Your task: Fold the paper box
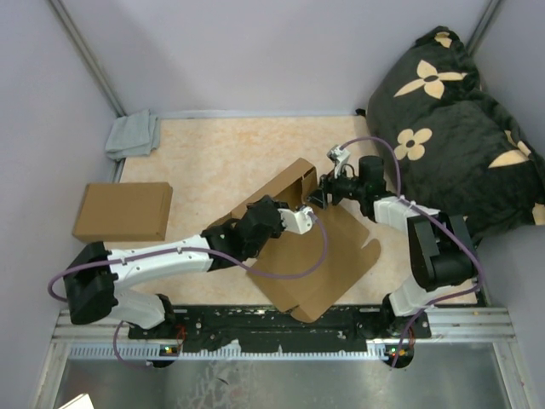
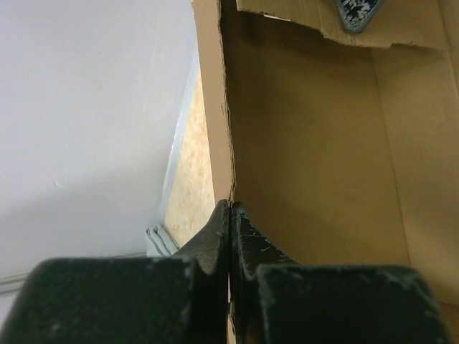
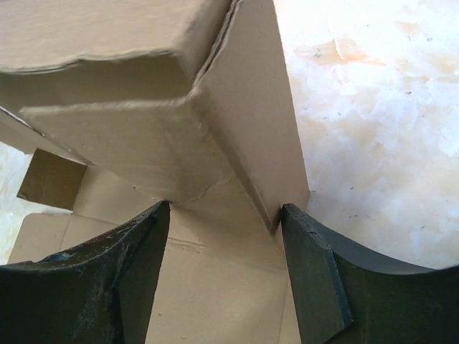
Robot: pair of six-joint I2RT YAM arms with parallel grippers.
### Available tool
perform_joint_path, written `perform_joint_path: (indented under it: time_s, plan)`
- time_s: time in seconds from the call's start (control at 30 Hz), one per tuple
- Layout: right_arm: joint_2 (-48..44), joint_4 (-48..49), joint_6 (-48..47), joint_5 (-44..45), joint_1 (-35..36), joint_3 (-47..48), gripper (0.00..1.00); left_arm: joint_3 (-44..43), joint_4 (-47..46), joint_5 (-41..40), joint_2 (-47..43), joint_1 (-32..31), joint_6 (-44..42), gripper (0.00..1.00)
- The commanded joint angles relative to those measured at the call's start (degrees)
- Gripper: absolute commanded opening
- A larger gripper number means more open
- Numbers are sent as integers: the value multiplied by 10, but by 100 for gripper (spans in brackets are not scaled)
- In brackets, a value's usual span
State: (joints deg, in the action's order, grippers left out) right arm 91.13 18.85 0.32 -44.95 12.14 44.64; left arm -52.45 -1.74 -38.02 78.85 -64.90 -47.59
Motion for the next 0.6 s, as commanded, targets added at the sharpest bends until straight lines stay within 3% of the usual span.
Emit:
perform_joint_path:
  time_s: [0.0,0.13,0.57]
  plan:
    - [-32,4,-16,-43,-10,18,64,-18,-17,-34,28,-6,0,0]
    - [-26,-6,-18,-31,-12,24,64,-20,-36,-55,41,-7,9,0]
    - [20,42,35,-9,-9,37,56,6,-49,-9,0,-26,35,0]
